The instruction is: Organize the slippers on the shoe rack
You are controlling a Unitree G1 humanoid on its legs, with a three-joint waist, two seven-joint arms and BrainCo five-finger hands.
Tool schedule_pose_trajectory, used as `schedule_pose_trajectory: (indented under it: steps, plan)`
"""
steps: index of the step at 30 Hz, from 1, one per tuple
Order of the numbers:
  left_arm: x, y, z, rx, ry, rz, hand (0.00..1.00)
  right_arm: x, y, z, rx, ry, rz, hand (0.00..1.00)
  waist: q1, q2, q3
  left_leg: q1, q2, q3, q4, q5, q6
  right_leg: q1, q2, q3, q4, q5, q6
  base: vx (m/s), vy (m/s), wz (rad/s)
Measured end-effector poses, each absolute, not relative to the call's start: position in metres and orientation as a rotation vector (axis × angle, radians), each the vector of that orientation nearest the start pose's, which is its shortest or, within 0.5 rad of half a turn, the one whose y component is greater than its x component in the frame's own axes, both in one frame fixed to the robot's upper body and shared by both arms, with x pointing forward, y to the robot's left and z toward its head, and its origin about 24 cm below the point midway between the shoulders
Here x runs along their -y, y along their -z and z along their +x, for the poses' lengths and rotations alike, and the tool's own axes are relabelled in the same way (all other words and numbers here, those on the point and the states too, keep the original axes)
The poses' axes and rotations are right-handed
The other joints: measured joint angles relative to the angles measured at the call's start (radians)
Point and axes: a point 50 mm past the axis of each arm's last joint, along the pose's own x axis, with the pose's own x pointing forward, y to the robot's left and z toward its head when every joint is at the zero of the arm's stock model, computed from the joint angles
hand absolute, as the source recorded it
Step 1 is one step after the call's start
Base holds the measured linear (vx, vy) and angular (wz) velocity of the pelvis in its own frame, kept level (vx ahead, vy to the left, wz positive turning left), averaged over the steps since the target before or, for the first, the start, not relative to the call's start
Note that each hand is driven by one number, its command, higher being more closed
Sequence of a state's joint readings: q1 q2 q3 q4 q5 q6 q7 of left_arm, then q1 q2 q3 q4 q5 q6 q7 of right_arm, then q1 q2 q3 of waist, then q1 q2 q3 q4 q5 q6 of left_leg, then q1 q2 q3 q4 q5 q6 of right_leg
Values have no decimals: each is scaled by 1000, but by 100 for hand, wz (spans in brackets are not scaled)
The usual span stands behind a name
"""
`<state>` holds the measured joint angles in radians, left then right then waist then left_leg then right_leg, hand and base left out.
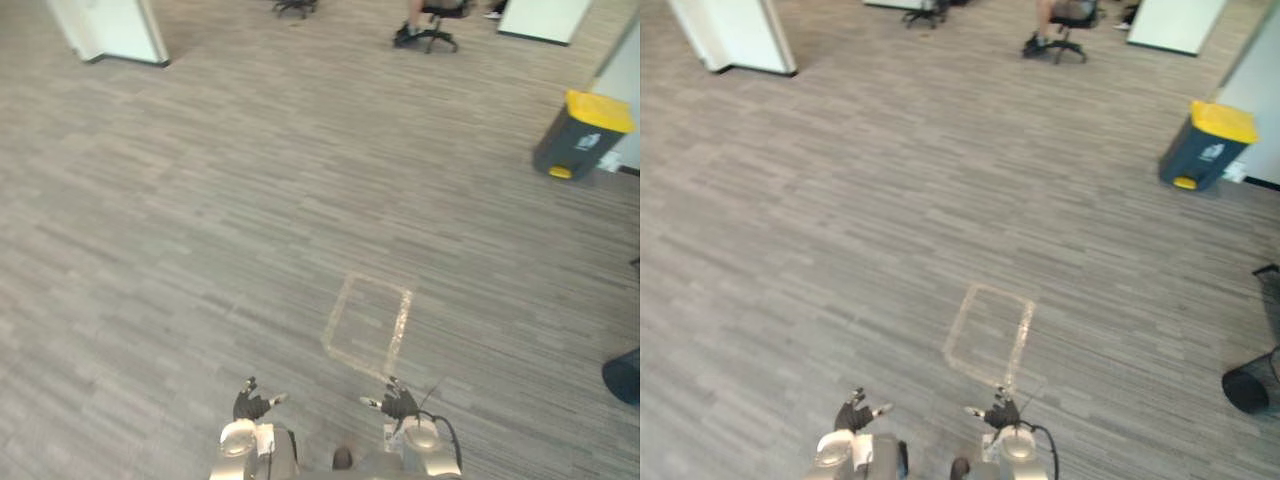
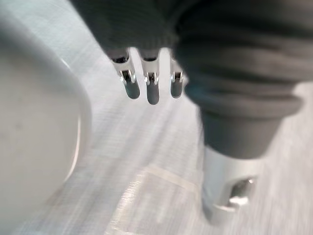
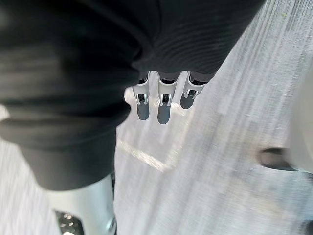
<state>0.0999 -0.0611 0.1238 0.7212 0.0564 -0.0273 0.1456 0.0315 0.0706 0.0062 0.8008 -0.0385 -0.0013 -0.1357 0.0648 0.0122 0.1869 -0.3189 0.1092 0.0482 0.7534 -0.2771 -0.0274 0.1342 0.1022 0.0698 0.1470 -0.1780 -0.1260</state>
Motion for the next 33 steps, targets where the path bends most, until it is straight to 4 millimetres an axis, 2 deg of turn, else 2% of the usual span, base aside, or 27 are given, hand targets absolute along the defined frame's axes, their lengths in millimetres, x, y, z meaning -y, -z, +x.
schedule_pose_trajectory:
  steps: [1, 3, 4, 5, 6, 7, 8, 9, 10, 11, 13, 14, 16, 17, 18, 19, 20, 21, 23, 24, 25, 27, 28, 29, 31, 33]
  plan:
    - [-163, 125, 152, -791, -248, 2, 0, 131, 128, 164, -830, 90, -23, 0, 2, -6, 2, -11, -30, -47, -132, 11, -3, 21, -18, 35, 0, -26, 14, 425, 214, -85]
    - [-163, 126, 151, -795, -251, 3, 0, 134, 130, 160, -841, 105, -20, 0, 1, -1, -4, -15, -69, -143, -324, 77, -15, 50, -44, 101, 16, -91, 46, 582, 335, -108]
    - [-164, 127, 148, -800, -253, 3, 0, 134, 132, 156, -855, 106, -20, 0, 2, 13, -16, -7, -64, -137, -320, 141, -31, 66, -50, 144, 41, -134, 63, 682, 435, -113]
    - [-168, 128, 146, -805, -266, 8, 0, 133, 134, 150, -872, 96, -24, 0, 3, -5, -30, -4, -84, -107, -279, 143, -22, 69, -75, 174, 71, -167, 86, 599, 372, -102]
    - [-171, 127, 145, -805, -278, 12, 0, 132, 136, 147, -882, 92, -26, 0, 2, -30, -44, 8, -92, -61, -270, 110, -8, 53, -102, 188, 115, -183, 110, 589, 350, -105]
    - [-173, 128, 144, -807, -286, 11, 0, 133, 136, 145, -885, 94, -25, 0, 5, -41, -52, 30, -92, -14, -260, 82, 7, 15, -117, 191, 208, -182, 121, 534, 300, -117]
    - [-174, 129, 143, -815, -290, 11, 0, 133, 136, 145, -882, 94, -25, 0, 3, -44, -50, 67, -91, 28, -258, 54, 29, -38, -122, 179, 347, -163, 157, 480, 295, -121]
    - [-175, 129, 143, -817, -290, 14, 0, 133, 136, 146, -881, 94, -26, 0, 4, -50, -41, 113, -95, 59, -274, 40, 39, -99, -133, 163, 492, -138, 214, 447, 295, -105]
    - [-175, 130, 142, -826, -287, 16, 0, 133, 137, 144, -887, 94, -23, 0, -3, -56, -36, 176, -106, 92, -306, 28, 51, -165, -152, 129, 651, -117, 251, 402, 263, -82]
    - [-172, 132, 140, -842, -278, 14, 0, 134, 137, 143, -890, 96, -23, 0, -9, -51, -33, 239, -112, 108, -340, 19, 57, -215, -169, 69, 746, -119, 245, 367, 230, -70]
    - [-166, 133, 143, -843, -254, 18, 0, 134, 136, 142, -877, 95, -23, 0, -15, -43, -33, 341, -112, 147, -431, 9, 61, -316, -197, -73, 784, -142, 203, 406, 209, -64]
    - [-163, 132, 147, -839, -245, 13, 0, 134, 136, 143, -874, 91, -24, 0, -14, -43, -28, 388, -101, 167, -471, -4, 58, -369, -199, -167, 741, -154, 181, 317, 114, -54]
    - [-160, 134, 144, -854, -237, 11, 0, 135, 133, 149, -855, 94, -28, 0, -15, -38, -25, 449, -86, 211, -518, -11, 49, -412, -198, -294, 593, -150, 169, 296, 79, -53]
    - [-159, 136, 142, -865, -233, 11, 0, 135, 134, 149, -860, 98, -29, 0, -17, -35, -23, 479, -82, 233, -545, -13, 44, -424, -195, -360, 483, -127, 154, 340, 84, -58]
    - [-158, 136, 142, -868, -223, 17, 0, 136, 133, 153, -850, 98, -37, 0, -19, -35, -23, 500, -81, 248, -566, -20, 32, -431, -185, -396, 355, -76, 141, 375, 56, -40]
    - [-157, 137, 143, -870, -210, 25, 0, 138, 133, 154, -850, 105, -37, 0, -23, -36, -23, 516, -84, 248, -573, -29, 16, -431, -176, -401, 258, -18, 130, 500, 21, -17]
    - [-156, 137, 143, -872, -204, 24, 0, 139, 133, 153, -852, 114, -35, 0, -25, -36, -23, 543, -88, 243, -580, -38, 0, -422, -170, -398, 193, 66, 97, 601, -45, 6]
    - [-154, 138, 142, -877, -200, 23, 0, 140, 133, 153, -855, 115, -35, 0, -27, -32, -25, 573, -80, 225, -574, -46, -13, -404, -160, -393, 191, 141, 20, 546, -81, 8]
    - [-153, 137, 144, -874, -198, 20, 0, 142, 134, 153, -858, 128, -28, 0, -27, -14, -29, 569, -48, 191, -527, -41, -22, -376, -144, -414, 195, 111, 11, 500, -146, 10]
    - [-153, 137, 145, -872, -196, 24, 0, 142, 133, 154, -855, 129, -26, 0, -32, 0, -22, 538, -28, 172, -429, -41, -23, -350, -130, -423, 192, 89, 6, 515, -202, 6]
    - [-154, 137, 146, -871, -197, 25, 0, 142, 134, 153, -861, 128, -27, 0, -37, 24, -13, 478, 12, 158, -221, -20, -30, -290, -95, -422, 166, 68, 3, 475, -158, -17]
    - [-159, 138, 142, -882, -230, 15, 0, 138, 134, 152, -864, 107, -33, 0, -30, 34, -10, 358, 64, 128, 107, 135, -19, -201, -60, -378, 112, 50, -10, 460, -77, -66]
    - [-161, 139, 139, -886, -236, 15, 0, 137, 134, 152, -864, 104, -33, 0, -26, 33, -9, 290, 88, 123, 259, 124, -11, -148, -47, -341, 82, 41, -11, 421, -16, -87]
    - [-161, 137, 142, -872, -235, 14, 0, 137, 134, 152, -864, 104, -33, 0, -26, 27, -5, 237, 93, 122, 324, 104, -6, -108, -42, -308, 58, 35, -11, 397, -14, -85]
    - [-161, 133, 146, -846, -233, 15, 0, 136, 134, 152, -867, 107, -26, 0, -12, 11, -1, 155, 87, 105, 296, 56, -5, -45, -44, -234, 15, 34, -8, 425, 26, -102]
    - [-162, 131, 147, -828, -232, 9, 0, 137, 135, 151, -875, 116, -9, 0, 0, 6, 0, 115, 54, 73, 112, -3, -2, -7, -56, -157, 2, 27, 7, 332, 98, -118]
